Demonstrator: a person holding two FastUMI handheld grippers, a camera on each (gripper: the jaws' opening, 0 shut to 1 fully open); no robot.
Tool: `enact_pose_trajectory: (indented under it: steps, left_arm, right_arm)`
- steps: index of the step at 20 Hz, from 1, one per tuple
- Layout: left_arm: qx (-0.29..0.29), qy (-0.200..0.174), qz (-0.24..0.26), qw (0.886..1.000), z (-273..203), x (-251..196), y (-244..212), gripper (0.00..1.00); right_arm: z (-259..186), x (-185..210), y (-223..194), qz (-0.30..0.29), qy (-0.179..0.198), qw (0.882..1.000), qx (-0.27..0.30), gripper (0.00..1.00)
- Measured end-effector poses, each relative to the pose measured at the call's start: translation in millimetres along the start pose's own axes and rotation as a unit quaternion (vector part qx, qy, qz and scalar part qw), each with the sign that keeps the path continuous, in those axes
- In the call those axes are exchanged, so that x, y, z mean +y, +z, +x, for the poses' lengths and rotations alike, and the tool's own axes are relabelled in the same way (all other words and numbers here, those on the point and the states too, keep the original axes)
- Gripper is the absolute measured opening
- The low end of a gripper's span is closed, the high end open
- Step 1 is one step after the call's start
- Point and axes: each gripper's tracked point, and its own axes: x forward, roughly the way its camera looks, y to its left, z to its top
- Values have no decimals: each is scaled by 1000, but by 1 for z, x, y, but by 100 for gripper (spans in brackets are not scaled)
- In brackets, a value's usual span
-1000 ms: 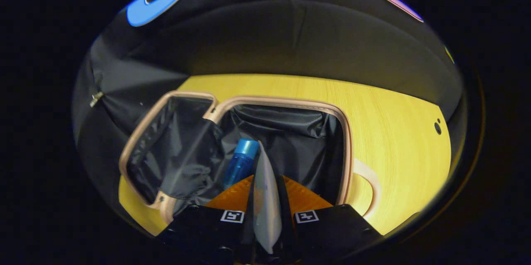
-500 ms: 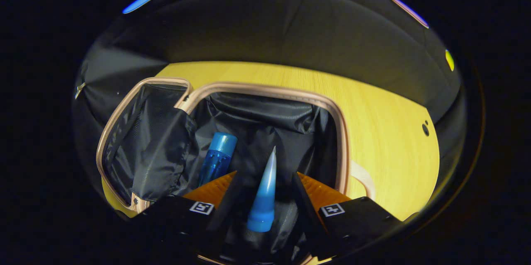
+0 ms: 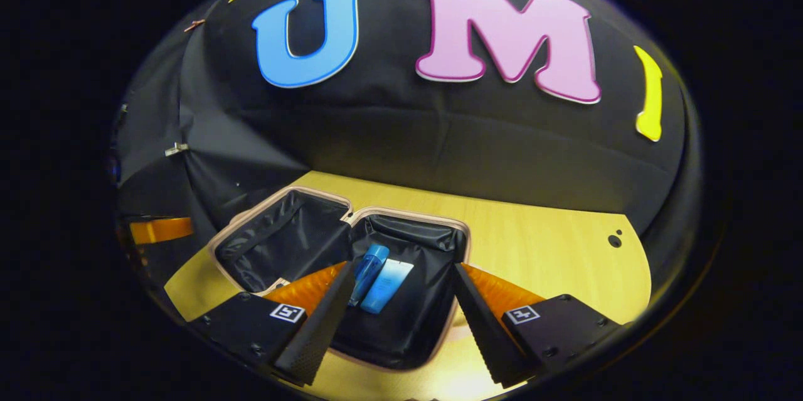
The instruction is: First open the suitcase, pack the skin care products into it, and then close the suitcase.
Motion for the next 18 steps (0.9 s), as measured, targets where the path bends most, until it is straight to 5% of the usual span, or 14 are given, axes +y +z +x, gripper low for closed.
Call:
enact_pose_trajectory:
  steps: [9, 13, 18]
  left_arm:
    - [37, -2, -109, 993, 133, 84, 8, 95]
    - [90, -28, -245, 965, 172, 94, -14, 90]
    - [135, -59, -301, 942, 202, 98, -36, 78]
  right_arm:
    - [-96, -65, -3, 30, -68, 997, 21, 98]
    - [-129, -79, -8, 49, -90, 994, 33, 99]
    - [-145, -80, -3, 88, -99, 991, 25, 99]
